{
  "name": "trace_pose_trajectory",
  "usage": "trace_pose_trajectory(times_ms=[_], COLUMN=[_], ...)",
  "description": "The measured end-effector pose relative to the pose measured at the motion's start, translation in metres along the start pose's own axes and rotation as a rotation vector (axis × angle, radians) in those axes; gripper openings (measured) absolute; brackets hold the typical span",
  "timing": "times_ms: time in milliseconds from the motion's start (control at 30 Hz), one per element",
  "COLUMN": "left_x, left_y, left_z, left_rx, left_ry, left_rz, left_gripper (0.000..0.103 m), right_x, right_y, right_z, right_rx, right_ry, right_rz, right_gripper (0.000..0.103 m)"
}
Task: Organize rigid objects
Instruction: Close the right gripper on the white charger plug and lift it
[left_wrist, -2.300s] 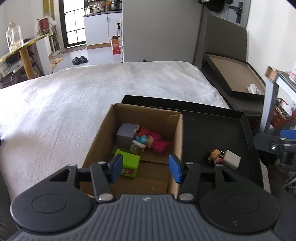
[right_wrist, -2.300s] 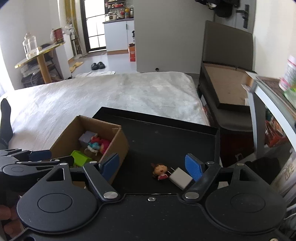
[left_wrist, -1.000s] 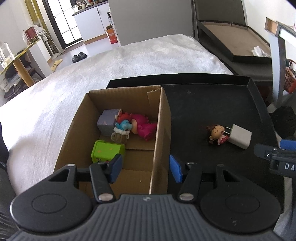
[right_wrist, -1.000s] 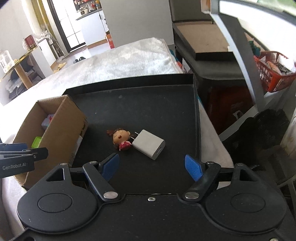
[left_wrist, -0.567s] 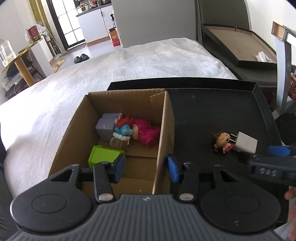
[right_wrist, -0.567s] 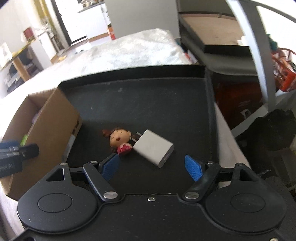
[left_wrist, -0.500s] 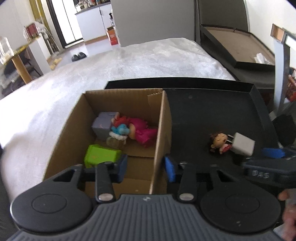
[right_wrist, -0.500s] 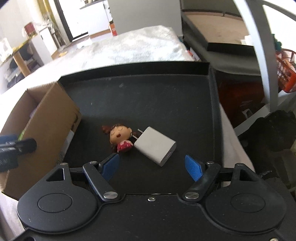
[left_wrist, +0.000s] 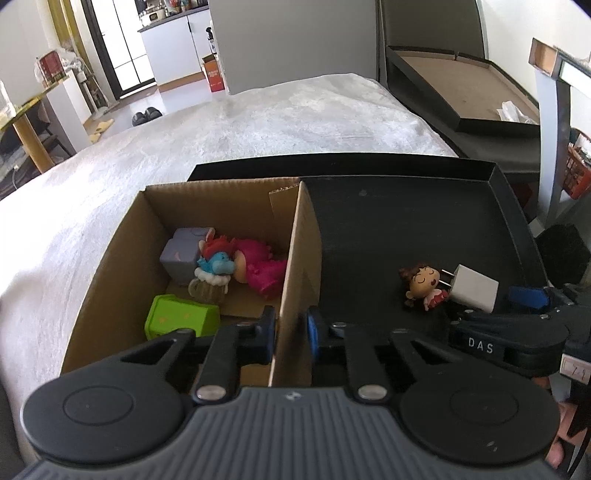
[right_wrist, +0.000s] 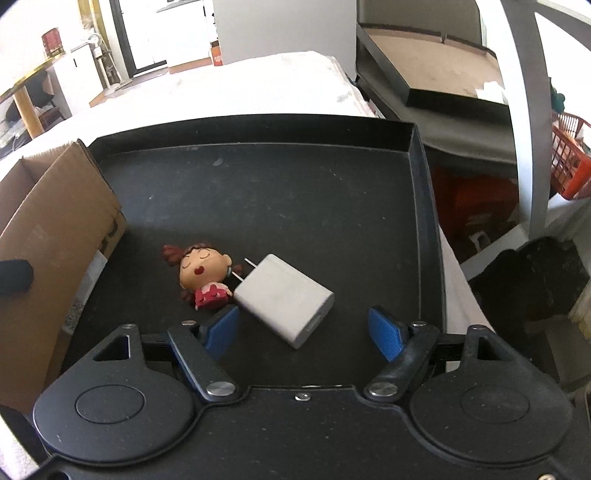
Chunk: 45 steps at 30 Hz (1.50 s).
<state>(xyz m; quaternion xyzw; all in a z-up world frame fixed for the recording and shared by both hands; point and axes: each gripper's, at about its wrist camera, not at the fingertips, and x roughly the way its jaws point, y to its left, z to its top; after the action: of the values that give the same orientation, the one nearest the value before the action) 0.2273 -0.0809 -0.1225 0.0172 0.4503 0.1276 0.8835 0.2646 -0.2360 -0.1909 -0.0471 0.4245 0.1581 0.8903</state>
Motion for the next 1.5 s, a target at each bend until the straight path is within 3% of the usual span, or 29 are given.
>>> trace_pose_trajectory(times_ms=[433, 533, 600, 633, 967, 1500], left_x=[0.004, 0.004, 0.004, 0.003, -0.007, -0.047], left_y=[-0.018, -0.021, -0.021, -0.021, -0.02, -0.006], left_z=[-0.001, 0.0, 0.0, 0.0, 0.001, 0.0], left_rx=[0.071, 0.08, 0.078, 0.078, 0.088, 0.056], left_ry=[-0.011, -0.01, -0.008, -0.007, -0.012, -0.063], left_rz=[0.078, 0.085, 0.09, 0.093, 0.067, -0.004], left_gripper=[0.017, 0.017, 0.017, 0.017, 0.021, 0.03], right_x=[0.009, 0.007, 0.005, 0.004, -0.01, -0.071], right_y=[0.007, 0.009, 0.01, 0.009, 0.002, 0.023], right_z=[0.006, 0.004, 0.005, 0.005, 0.004, 0.017], right_rx=[-0.062, -0.081, -0.093, -0.089, -0.034, -0.068], right_ry=[-0.037, -0.052, -0.065, -0.066, -0.029, -0.094], right_rz=[-0.039, -0.037, -0.045, -0.053, -0.044, -0.053], right_gripper=[0.074, 0.063, 0.04, 0.037, 0.036, 0.036])
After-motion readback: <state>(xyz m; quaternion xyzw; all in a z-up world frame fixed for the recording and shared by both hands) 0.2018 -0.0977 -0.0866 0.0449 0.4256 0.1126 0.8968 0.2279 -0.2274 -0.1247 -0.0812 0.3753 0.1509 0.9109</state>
